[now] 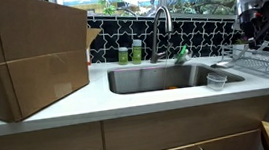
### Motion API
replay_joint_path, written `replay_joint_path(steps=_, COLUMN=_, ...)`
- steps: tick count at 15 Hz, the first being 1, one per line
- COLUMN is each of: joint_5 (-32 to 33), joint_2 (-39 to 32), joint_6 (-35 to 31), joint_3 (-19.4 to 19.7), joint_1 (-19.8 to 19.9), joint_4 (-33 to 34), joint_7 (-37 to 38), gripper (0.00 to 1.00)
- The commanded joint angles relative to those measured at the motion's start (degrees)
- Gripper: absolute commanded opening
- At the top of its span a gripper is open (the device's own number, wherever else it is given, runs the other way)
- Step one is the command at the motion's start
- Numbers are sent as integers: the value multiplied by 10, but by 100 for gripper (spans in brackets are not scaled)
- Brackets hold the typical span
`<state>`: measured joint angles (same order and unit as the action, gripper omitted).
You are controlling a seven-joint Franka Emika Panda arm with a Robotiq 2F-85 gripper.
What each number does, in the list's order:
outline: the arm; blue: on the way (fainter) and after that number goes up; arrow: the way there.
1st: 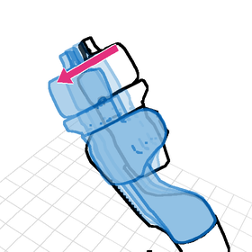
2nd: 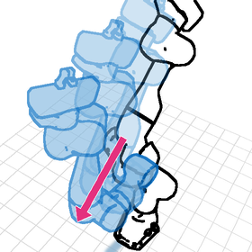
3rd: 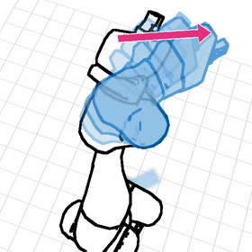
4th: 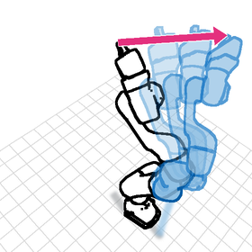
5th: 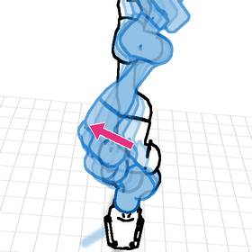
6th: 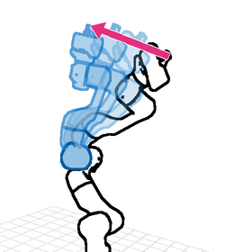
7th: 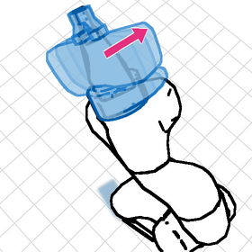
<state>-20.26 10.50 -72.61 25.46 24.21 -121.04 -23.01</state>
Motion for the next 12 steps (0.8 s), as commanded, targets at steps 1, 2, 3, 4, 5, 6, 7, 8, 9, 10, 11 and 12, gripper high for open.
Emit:
replay_joint_path(steps=1, joint_5=19, joint_2=17, joint_6=-6, joint_3=4, joint_1=-4, joint_4=-19, joint_7=-6, gripper=2)
replay_joint_path(steps=2, joint_5=21, joint_2=17, joint_6=-9, joint_3=4, joint_1=-4, joint_4=-22, joint_7=-6, gripper=2)
replay_joint_path(steps=3, joint_5=23, joint_2=17, joint_6=-10, joint_3=3, joint_1=-4, joint_4=-23, joint_7=-6, gripper=2)
replay_joint_path(steps=4, joint_5=24, joint_2=17, joint_6=-11, joint_3=4, joint_1=-4, joint_4=-24, joint_7=-5, gripper=2)
replay_joint_path(steps=5, joint_5=25, joint_2=17, joint_6=-12, joint_3=4, joint_1=-4, joint_4=-24, joint_7=-5, gripper=2)
replay_joint_path(steps=6, joint_5=26, joint_2=18, joint_6=-14, joint_3=3, joint_1=-4, joint_4=-24, joint_7=-5, gripper=2)
replay_joint_path(steps=7, joint_5=27, joint_2=18, joint_6=-15, joint_3=3, joint_1=-4, joint_4=-24, joint_7=-5, gripper=2)
replay_joint_path(steps=8, joint_5=28, joint_2=18, joint_6=-17, joint_3=3, joint_1=-4, joint_4=-24, joint_7=-5, gripper=2)
replay_joint_path(steps=9, joint_5=28, joint_2=18, joint_6=-19, joint_3=2, joint_1=-5, joint_4=-24, joint_7=-4, gripper=2)
replay_joint_path(steps=10, joint_5=28, joint_2=18, joint_6=-20, joint_3=2, joint_1=-5, joint_4=-24, joint_7=-4, gripper=2)
replay_joint_path(steps=11, joint_5=28, joint_2=18, joint_6=-21, joint_3=1, joint_1=-6, joint_4=-24, joint_7=-4, gripper=2)
replay_joint_path(steps=12, joint_5=28, joint_2=18, joint_6=-23, joint_3=1, joint_1=-6, joint_4=-25, joint_7=-4, gripper=2)
